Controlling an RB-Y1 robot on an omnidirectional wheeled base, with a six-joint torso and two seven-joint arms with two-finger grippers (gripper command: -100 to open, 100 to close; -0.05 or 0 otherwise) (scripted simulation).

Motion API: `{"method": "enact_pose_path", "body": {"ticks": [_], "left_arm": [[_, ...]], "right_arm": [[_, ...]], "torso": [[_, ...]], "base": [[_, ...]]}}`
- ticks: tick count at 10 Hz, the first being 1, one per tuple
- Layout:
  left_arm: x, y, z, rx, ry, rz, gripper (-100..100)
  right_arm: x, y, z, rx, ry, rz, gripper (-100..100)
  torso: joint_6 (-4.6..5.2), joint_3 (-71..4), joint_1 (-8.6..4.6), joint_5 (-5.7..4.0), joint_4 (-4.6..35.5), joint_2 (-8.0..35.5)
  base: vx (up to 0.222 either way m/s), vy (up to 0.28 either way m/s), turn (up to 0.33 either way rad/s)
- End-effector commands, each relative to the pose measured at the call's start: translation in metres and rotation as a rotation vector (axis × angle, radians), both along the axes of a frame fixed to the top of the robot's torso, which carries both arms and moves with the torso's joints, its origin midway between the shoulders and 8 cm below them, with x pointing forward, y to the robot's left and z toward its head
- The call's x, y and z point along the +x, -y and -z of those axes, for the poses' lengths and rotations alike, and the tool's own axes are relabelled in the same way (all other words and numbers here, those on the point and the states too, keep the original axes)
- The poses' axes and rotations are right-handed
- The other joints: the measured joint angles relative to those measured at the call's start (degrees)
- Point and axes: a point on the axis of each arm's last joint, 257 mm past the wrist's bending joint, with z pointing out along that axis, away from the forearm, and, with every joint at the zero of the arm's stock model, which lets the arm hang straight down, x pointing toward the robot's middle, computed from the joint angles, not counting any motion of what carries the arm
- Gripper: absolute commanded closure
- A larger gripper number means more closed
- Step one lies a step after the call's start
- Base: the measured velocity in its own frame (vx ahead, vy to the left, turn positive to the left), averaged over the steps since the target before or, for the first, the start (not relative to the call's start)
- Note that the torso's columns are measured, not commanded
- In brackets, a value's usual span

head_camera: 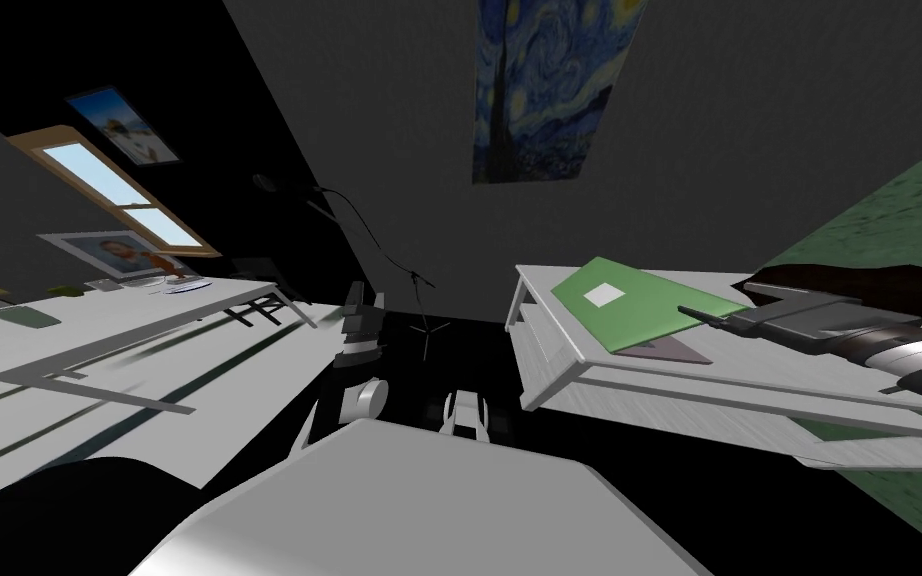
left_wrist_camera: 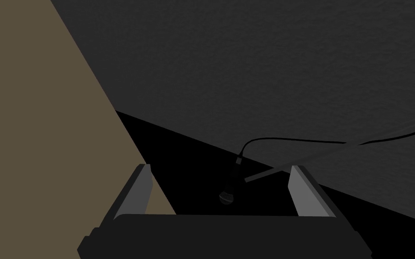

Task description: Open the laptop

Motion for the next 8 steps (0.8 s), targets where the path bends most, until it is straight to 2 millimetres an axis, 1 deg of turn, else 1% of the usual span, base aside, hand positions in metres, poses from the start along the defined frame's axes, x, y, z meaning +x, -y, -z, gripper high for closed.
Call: {"method": "enact_pose_path", "body": {"ticks": [1, 8], "left_arm": [[0.000, 0.000, 0.000, 0.000, 0.000, 0.000, 0], [0.000, 0.000, 0.000, 0.000, 0.000, 0.000, 0]], "right_arm": [[0.002, 0.003, 0.011, -0.067, -0.003, 0.020, -100], [0.009, 0.005, 0.041, -0.301, -0.016, 0.066, -100]], "torso": [[0.00, 0.0, -0.04, -0.02, 0.0, 0.0], [-0.01, 0.0, -0.05, -0.02, 0.0, -0.1]], "base": [[-0.037, -0.021, 0.066], [-0.047, -0.026, 0.062]]}}
